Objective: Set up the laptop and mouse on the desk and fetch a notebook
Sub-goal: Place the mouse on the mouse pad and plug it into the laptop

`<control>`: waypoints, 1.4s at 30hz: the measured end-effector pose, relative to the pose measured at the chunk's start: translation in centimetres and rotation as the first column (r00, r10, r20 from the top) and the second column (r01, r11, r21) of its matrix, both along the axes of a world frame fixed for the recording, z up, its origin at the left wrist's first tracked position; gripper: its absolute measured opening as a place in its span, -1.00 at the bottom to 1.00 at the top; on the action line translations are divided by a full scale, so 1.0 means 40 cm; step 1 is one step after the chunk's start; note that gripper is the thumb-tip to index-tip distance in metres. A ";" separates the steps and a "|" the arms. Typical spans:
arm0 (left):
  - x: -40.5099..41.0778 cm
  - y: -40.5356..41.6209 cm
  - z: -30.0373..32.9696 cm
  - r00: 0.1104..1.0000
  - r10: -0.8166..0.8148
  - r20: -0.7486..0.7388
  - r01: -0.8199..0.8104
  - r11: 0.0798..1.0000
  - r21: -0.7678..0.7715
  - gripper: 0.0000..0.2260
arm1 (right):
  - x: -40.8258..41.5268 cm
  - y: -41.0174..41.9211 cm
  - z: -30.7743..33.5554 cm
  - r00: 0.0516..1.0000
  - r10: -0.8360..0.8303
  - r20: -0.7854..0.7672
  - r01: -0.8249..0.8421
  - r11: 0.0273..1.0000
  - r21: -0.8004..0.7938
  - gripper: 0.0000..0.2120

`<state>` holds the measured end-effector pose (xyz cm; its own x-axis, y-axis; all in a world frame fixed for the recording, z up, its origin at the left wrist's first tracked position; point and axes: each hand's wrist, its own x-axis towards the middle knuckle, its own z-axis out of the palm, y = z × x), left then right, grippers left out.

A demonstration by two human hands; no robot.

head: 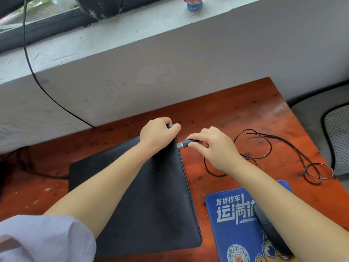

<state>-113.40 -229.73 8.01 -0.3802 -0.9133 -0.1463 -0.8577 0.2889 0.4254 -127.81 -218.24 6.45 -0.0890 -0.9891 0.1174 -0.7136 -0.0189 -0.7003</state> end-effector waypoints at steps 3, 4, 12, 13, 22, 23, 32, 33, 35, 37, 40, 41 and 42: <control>0.000 0.000 -0.001 1.000 -0.001 0.007 0.001 1.000 0.000 -0.72 | 0.001 -0.001 0.009 0.995 0.010 -0.099 -0.014 0.999 -0.043 -0.80; 0.000 0.000 -0.002 1.000 0.003 0.012 -0.003 1.000 0.002 -0.72 | 0.002 -0.001 0.012 0.993 0.013 -0.120 -0.020 0.998 -0.056 -0.80; -0.006 -0.004 -0.011 0.999 0.019 0.040 -0.019 1.000 0.021 -0.72 | 0.006 -0.009 0.036 0.963 0.032 -0.269 -0.061 0.993 -0.102 -0.81; -0.005 -0.006 -0.012 0.999 0.020 0.043 -0.021 1.000 0.021 -0.73 | 0.010 -0.007 0.034 0.963 0.020 -0.269 -0.050 0.993 -0.107 -0.81; -0.007 -0.004 -0.010 0.999 0.026 0.044 -0.027 0.999 0.040 -0.72 | -0.019 -0.023 0.005 0.985 0.157 -0.068 -0.157 0.988 0.010 -0.80; -0.008 -0.003 -0.011 0.999 0.026 0.044 -0.028 0.999 0.045 -0.72 | -0.018 -0.022 0.001 0.986 0.148 -0.071 -0.148 0.989 0.001 -0.80; -0.018 0.007 -0.025 0.998 0.023 0.053 -0.027 0.998 0.064 -0.76 | 0.013 0.005 -0.030 0.998 0.060 -0.029 -0.061 0.998 -0.031 -0.80; -0.019 0.005 -0.030 0.998 0.023 0.056 -0.027 0.997 0.070 -0.76 | 0.012 0.004 -0.034 0.998 0.060 -0.036 -0.061 0.998 -0.026 -0.81; -0.020 -0.001 -0.041 0.997 0.025 0.067 -0.032 0.995 0.095 -0.77 | 0.011 -0.002 -0.045 0.997 0.057 -0.051 -0.057 0.998 0.010 -0.81; -0.024 -0.009 -0.058 0.997 0.028 0.077 -0.037 0.991 0.126 -0.77 | 0.009 -0.014 -0.064 0.995 0.062 -0.080 -0.056 0.996 0.066 -0.80; -0.031 -0.022 -0.092 0.995 0.042 0.094 -0.057 0.984 0.167 -0.79 | 0.007 -0.038 -0.102 0.989 0.066 -0.132 -0.051 0.992 0.118 -0.77; -0.032 -0.027 -0.104 0.994 0.048 0.102 -0.065 0.982 0.175 -0.80 | 0.008 -0.045 -0.115 0.986 0.064 -0.151 -0.045 0.991 0.126 -0.77; -0.033 -0.030 -0.116 0.993 0.055 0.108 -0.074 0.981 0.181 -0.81 | 0.011 -0.052 -0.127 0.982 0.065 -0.175 -0.042 0.990 0.133 -0.76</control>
